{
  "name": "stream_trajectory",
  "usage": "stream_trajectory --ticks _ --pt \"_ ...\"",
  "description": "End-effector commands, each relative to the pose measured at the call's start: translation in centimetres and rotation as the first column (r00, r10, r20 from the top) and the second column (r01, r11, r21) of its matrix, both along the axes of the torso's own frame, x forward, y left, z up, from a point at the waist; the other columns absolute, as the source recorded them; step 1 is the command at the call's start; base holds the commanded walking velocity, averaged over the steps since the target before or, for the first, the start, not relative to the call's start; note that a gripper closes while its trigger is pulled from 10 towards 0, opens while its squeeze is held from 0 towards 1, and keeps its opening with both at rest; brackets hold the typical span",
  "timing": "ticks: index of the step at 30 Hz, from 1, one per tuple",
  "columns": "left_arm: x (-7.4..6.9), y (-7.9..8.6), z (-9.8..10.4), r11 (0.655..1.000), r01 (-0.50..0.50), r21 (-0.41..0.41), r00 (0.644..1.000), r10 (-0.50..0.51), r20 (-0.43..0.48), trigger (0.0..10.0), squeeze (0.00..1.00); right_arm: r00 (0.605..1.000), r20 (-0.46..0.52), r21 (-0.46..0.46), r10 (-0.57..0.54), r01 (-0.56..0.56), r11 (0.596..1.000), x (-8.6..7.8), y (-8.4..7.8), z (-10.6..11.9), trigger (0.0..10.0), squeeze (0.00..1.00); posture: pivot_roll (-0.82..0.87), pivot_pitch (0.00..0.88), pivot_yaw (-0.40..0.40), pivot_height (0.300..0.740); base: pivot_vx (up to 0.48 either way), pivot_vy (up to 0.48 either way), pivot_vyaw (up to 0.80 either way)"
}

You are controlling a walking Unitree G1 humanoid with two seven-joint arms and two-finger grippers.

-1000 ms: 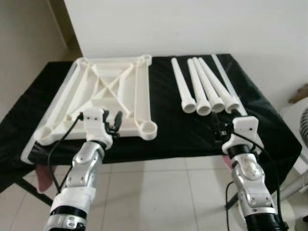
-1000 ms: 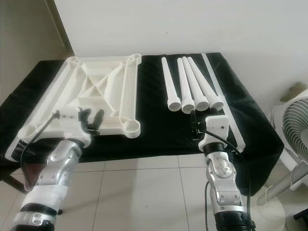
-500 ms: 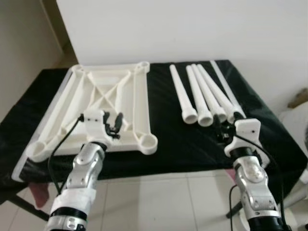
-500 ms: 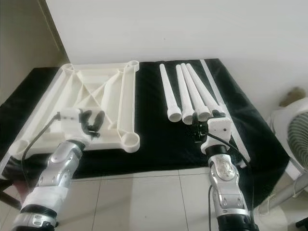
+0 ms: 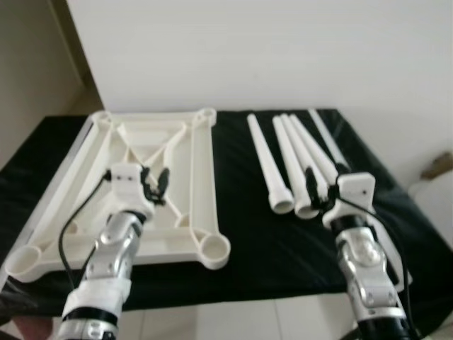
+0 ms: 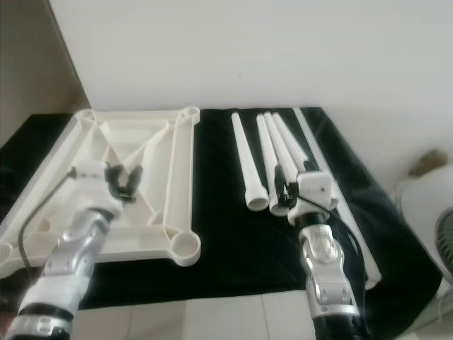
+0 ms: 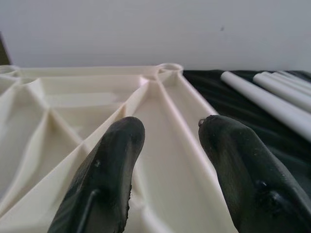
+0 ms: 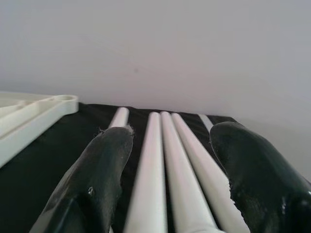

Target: Building children table

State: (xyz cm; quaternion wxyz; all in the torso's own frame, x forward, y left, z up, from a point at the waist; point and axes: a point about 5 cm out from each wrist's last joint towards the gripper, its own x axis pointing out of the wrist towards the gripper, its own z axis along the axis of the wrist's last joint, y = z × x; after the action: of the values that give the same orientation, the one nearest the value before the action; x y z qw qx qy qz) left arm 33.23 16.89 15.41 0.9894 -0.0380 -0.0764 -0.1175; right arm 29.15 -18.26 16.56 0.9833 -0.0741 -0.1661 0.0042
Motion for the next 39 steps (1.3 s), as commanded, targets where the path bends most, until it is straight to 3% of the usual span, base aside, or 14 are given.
stream_trajectory --ticks 1,8,9,10,18,21,22,27,39 --pt "-0.4 -1.5 -0.1 0.983 0.185 0.01 0.983 -0.185 -0.007 10.0 0.0 0.999 -0.03 0.019 -0.035 0.035 0.999 0.0 -0.7 -0.5 10.0 0.0 -0.12 0.023 0.032 0.74 0.0 0.0 0.0" --pt "-0.9 -2.1 0.0 0.961 0.272 0.056 0.962 -0.271 -0.017 10.0 0.0 0.998 -0.054 0.038 -0.025 0.027 0.999 -0.1 -0.4 -0.8 10.0 0.02 -0.11 0.039 0.033 0.74 0.0 0.0 0.0" --pt "-1.0 -2.2 0.1 0.955 0.289 0.071 0.957 -0.288 -0.02 10.0 0.0 0.998 -0.066 0.05 -0.01 0.013 0.999 -0.1 -0.2 -1.1 10.0 0.43 -0.11 0.043 0.036 0.74 0.0 0.0 0.0" --pt "-1.1 -2.2 0.1 0.949 0.305 0.082 0.952 -0.304 -0.023 10.0 0.0 0.997 -0.076 0.07 0.008 -0.003 0.998 -0.3 0.0 -1.3 10.0 1.0 -0.11 0.044 0.036 0.74 0.0 0.0 0.0" --pt "-2.0 -2.9 0.3 0.897 0.419 0.14 0.908 -0.415 -0.057 10.0 0.0 0.979 -0.193 0.131 0.061 -0.036 0.991 -0.9 0.6 -3.7 10.0 1.0 -0.11 0.066 0.055 0.74 0.0 0.0 0.0" --pt "-2.1 -3.0 0.3 0.892 0.426 0.151 0.905 -0.421 -0.061 10.0 0.0 0.977 -0.203 0.128 0.07 -0.044 0.991 -1.0 0.7 -3.8 10.0 1.0 -0.11 0.07 0.062 0.74 0.0 0.0 0.0" --pt "-2.2 -3.1 0.3 0.89 0.43 0.154 0.903 -0.425 -0.066 10.0 0.0 0.971 -0.222 0.132 0.086 -0.057 0.99 -1.0 0.7 -4.1 10.0 0.0 -0.11 0.074 0.062 0.74 0.0 0.0 0.0" --pt "-2.4 -3.1 0.1 0.889 0.432 0.15 0.902 -0.425 -0.077 10.0 0.0 0.966 -0.245 0.124 0.086 -0.057 0.991 -0.9 0.5 -4.5 10.0 0.0 -0.11 0.078 0.065 0.74 0.0 0.0 0.0" --pt "-2.7 -2.6 0.1 0.901 0.409 0.145 0.912 -0.399 -0.095 10.0 0.0 0.926 -0.345 0.195 0.156 -0.092 0.976 1.4 0.9 -5.9 10.0 0.0 -0.08 0.085 0.062 0.74 0.0 0.0 0.0"
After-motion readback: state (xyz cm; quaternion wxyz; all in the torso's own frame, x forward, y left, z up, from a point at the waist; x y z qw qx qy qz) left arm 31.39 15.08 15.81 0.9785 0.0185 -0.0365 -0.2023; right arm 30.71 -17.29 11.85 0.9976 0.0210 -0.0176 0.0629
